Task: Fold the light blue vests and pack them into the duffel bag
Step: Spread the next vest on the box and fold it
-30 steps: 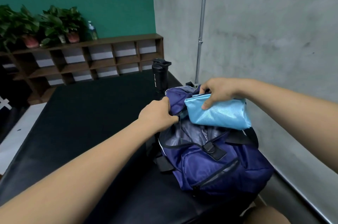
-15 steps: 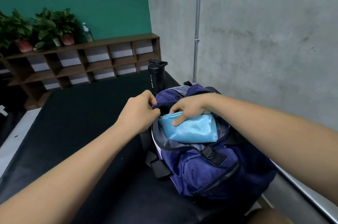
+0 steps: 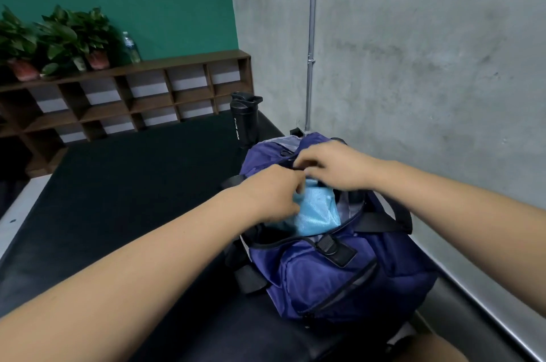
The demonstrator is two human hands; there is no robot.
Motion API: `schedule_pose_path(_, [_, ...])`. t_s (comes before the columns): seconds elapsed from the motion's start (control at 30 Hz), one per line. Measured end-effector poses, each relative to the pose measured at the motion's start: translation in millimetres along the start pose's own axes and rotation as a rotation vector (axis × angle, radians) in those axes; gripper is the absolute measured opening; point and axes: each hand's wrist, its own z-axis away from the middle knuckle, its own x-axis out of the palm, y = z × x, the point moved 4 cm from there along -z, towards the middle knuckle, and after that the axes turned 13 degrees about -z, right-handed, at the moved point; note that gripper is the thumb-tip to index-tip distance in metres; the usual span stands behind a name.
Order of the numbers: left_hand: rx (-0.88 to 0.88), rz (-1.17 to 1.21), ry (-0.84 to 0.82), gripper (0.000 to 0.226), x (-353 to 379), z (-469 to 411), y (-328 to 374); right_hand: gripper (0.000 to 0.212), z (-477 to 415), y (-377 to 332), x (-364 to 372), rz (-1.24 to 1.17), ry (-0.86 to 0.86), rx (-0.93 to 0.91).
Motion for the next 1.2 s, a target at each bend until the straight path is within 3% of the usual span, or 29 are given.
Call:
schedule_pose_path(0.07, [0.031, -0.027, -0.06, 0.054, 11, -5, 4, 0.018, 18, 21, -25, 0.028, 0.217, 0.073])
schedule_pose_path(0.13, [0.037, -0.007, -0.101, 0.071, 21, -9, 7, 0.033, 37, 38, -35, 0.093, 0.321, 0.27])
schedule_pose_path(0.2, [0.02, -0.01, -0.151, 0.08, 30, -12, 9, 0.056, 52, 49, -30, 0.111, 0.279, 0.487])
schedule_pose_path(0.27, [0.006, -0.018, -0.185, 0.083, 35, -15, 11, 0.066, 63, 56, -20, 0.045, 0.21, 0.613])
schedule_pose_path(0.4, [-0.009, -0.049, -0.204, 0.077, 38, -20, 20, 0.055, 75, 63, -7, -0.221, 0.169, 0.73])
schedule_pose_path(0.47, [-0.021, -0.084, -0.239, 0.074, 40, -23, 26, 0.046, 76, 62, -1, -0.442, 0.209, 0.717])
schedule_pose_path(0.53, [-0.04, -0.114, -0.271, 0.073, 41, -27, 30, 0.042, 74, 58, -4, -0.513, 0.307, 0.634])
schedule_pose_path(0.73, [-0.078, -0.21, -0.351, 0.074, 42, -36, 38, 0.031, 80, 21, -47, -0.366, 0.574, 0.37])
schedule_pose_path(1.0, [-0.057, -0.423, -0.411, 0.075, 49, -61, 52, 0.034, 100, 7, -42, -0.352, 0.513, 0.375])
schedule_pose_path(1.2, [-0.09, -0.307, -0.498, 0.082, 42, -42, 45, 0.047, 106, 10, -40, -0.203, 0.496, 0.37])
